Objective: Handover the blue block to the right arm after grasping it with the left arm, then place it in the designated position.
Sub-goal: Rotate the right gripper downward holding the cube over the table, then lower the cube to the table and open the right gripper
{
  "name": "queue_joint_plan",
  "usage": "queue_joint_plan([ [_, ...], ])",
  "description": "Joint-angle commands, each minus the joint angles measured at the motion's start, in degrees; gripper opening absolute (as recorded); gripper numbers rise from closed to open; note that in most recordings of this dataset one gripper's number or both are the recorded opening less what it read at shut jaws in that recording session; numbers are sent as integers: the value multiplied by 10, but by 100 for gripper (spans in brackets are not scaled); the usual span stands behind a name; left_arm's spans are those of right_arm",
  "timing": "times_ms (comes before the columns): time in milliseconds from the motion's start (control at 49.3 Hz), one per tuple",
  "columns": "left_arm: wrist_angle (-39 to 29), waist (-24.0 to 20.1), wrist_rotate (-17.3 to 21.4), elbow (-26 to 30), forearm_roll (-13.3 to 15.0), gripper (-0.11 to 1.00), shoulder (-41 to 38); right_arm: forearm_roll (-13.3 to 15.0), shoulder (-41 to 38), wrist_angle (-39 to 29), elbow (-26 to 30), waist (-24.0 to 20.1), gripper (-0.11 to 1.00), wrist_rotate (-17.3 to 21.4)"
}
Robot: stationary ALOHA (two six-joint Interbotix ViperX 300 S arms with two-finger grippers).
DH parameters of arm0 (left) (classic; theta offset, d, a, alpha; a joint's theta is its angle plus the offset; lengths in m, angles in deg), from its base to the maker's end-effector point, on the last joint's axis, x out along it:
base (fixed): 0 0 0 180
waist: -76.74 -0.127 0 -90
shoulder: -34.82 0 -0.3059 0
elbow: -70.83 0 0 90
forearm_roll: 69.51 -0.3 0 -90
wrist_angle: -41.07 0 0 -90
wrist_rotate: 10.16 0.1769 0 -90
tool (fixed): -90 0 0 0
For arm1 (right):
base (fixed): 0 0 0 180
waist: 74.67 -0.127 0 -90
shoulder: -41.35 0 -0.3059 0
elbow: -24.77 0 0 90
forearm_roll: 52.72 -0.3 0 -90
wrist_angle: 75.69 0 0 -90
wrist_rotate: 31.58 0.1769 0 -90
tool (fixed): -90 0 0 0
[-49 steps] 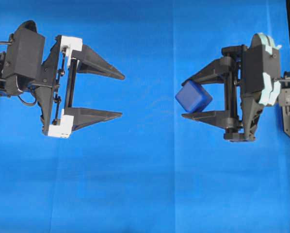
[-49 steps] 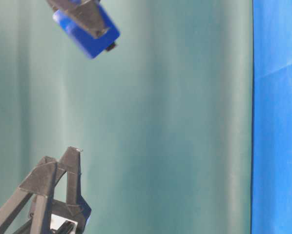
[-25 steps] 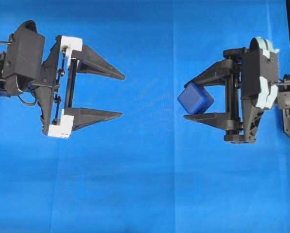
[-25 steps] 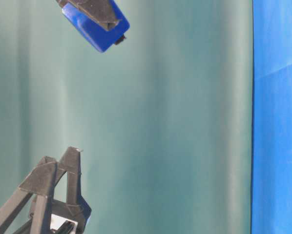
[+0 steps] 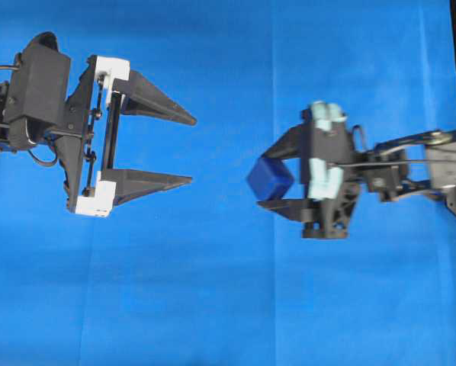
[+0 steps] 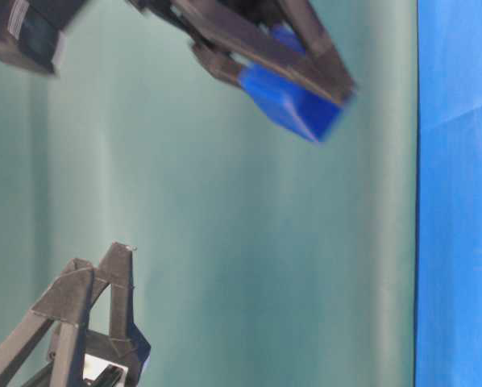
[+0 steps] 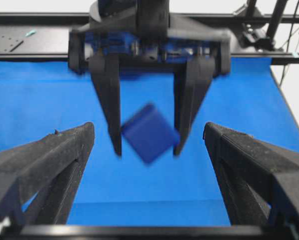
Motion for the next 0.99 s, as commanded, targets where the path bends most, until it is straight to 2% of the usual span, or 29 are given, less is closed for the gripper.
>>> queue_joint_plan([
  [0, 3, -2, 1, 10, -1, 93, 19, -1, -30, 35, 21, 14, 55, 2],
  [365, 3, -1, -3, 10, 0, 93, 18, -1, -178, 122, 69, 47, 55, 2],
  [689, 3, -1, -3, 10, -1, 93, 20, -2, -254, 151, 118, 47, 55, 3],
  [973, 3, -4, -2, 11, -1, 93, 18, -25, -302, 154, 134, 45, 55, 3],
])
